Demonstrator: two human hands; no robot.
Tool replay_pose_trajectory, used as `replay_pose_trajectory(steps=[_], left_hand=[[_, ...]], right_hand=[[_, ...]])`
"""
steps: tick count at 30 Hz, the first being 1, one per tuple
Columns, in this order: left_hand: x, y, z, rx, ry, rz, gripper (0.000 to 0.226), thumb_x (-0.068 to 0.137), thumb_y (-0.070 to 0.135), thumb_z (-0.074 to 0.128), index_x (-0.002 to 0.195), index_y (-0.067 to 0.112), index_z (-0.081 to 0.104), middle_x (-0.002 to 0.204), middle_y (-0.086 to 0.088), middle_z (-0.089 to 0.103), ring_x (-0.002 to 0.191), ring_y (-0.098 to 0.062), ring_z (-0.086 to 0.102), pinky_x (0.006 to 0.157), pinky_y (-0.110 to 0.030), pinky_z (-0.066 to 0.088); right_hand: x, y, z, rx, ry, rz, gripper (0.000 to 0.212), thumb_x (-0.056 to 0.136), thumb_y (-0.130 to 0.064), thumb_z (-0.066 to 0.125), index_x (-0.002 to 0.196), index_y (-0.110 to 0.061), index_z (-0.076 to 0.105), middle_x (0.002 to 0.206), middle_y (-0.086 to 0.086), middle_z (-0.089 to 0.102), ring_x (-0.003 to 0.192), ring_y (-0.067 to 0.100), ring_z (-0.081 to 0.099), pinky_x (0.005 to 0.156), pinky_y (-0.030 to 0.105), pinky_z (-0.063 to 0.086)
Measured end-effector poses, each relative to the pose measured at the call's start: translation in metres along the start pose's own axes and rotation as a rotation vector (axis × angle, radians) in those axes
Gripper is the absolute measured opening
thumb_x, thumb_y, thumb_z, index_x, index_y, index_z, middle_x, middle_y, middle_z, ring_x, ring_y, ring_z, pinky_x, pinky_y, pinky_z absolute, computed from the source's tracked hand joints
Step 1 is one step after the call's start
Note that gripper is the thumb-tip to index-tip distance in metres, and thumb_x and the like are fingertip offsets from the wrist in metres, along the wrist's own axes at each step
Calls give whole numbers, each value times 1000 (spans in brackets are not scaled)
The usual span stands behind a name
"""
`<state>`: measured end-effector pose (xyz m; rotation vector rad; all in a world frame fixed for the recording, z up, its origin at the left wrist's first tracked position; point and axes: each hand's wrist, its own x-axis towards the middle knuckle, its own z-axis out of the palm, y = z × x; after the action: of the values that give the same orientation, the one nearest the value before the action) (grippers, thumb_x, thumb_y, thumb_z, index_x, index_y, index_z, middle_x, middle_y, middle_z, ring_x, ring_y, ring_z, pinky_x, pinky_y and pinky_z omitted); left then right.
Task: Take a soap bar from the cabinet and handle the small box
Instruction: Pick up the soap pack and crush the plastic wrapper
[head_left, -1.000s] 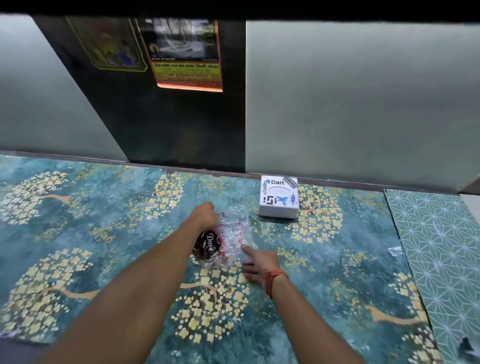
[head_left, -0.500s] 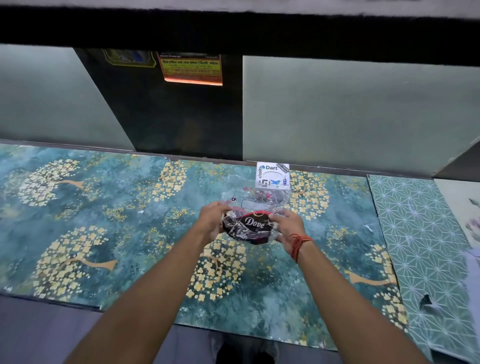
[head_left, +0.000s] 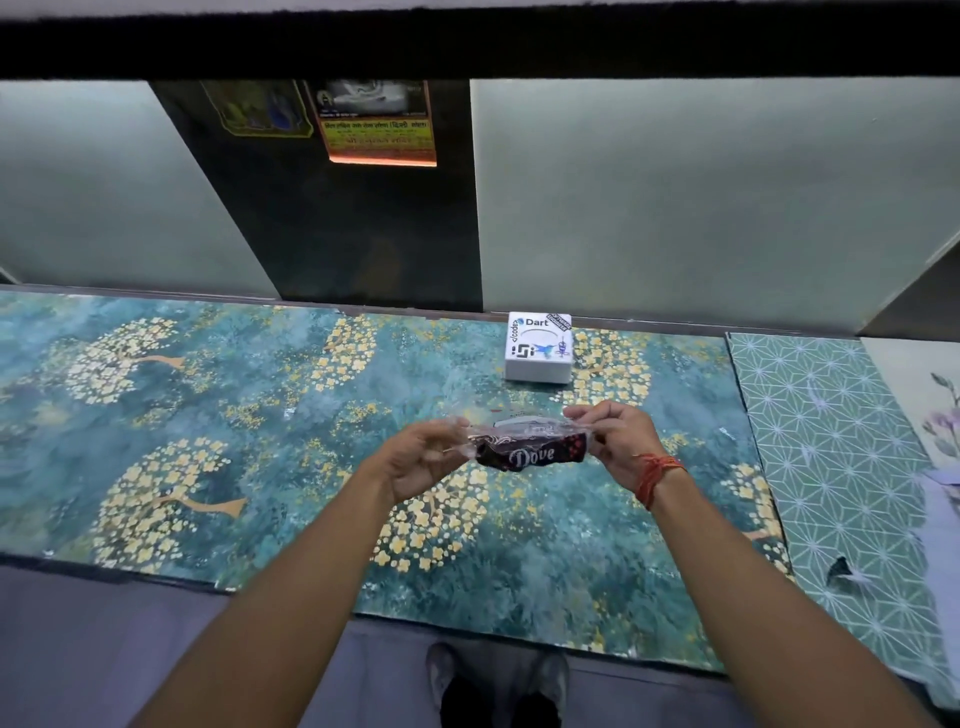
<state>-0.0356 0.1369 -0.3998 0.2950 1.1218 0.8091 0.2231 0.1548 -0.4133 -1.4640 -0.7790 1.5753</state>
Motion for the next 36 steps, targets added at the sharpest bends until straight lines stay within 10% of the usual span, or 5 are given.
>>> replay_pose_trajectory(steps=[5, 8, 17, 24, 36], left_hand=[[-16, -18, 9, 33, -170, -112, 51, 91, 43, 42, 103, -2, 63, 103, -20, 67, 80, -33, 67, 54, -38, 60], [-12, -40, 21, 410, -277, -196, 33, 94, 32, 56, 102, 4, 71, 100, -12, 68, 85, -28, 66, 80, -46, 57], [-54, -89, 48, 586, -185, 65, 11, 83, -2, 70, 91, 3, 66, 79, -4, 71, 62, -14, 63, 50, -25, 54], [-114, -165, 55, 550, -227, 113, 30, 82, -11, 62, 104, 9, 66, 85, -9, 70, 64, -17, 67, 52, -24, 56], [-163, -298, 93, 416, -182, -41, 22, 94, -14, 40, 101, -11, 62, 56, -9, 71, 44, -13, 67, 41, -21, 54]], right_hand=[[-10, 0, -12, -3, -233, -41, 57, 77, 29, 43, 40, -10, 62, 72, 9, 73, 70, 24, 69, 53, 29, 59], [-31, 3, -9, -58, -335, -70, 48, 75, 28, 46, 50, -7, 67, 77, 11, 74, 67, 21, 70, 55, 28, 59], [-135, 47, -10, 156, -17, 113, 51, 85, -51, 63, 111, -7, 59, 99, 11, 69, 88, 30, 67, 71, 42, 57], [-222, 101, -14, -21, 324, -178, 37, 74, 20, 64, 107, 3, 62, 83, 14, 69, 56, 9, 66, 56, 25, 57], [-360, 166, -104, 231, 185, -95, 30, 85, 15, 45, 84, -5, 67, 68, 2, 71, 68, 18, 64, 57, 24, 58]])
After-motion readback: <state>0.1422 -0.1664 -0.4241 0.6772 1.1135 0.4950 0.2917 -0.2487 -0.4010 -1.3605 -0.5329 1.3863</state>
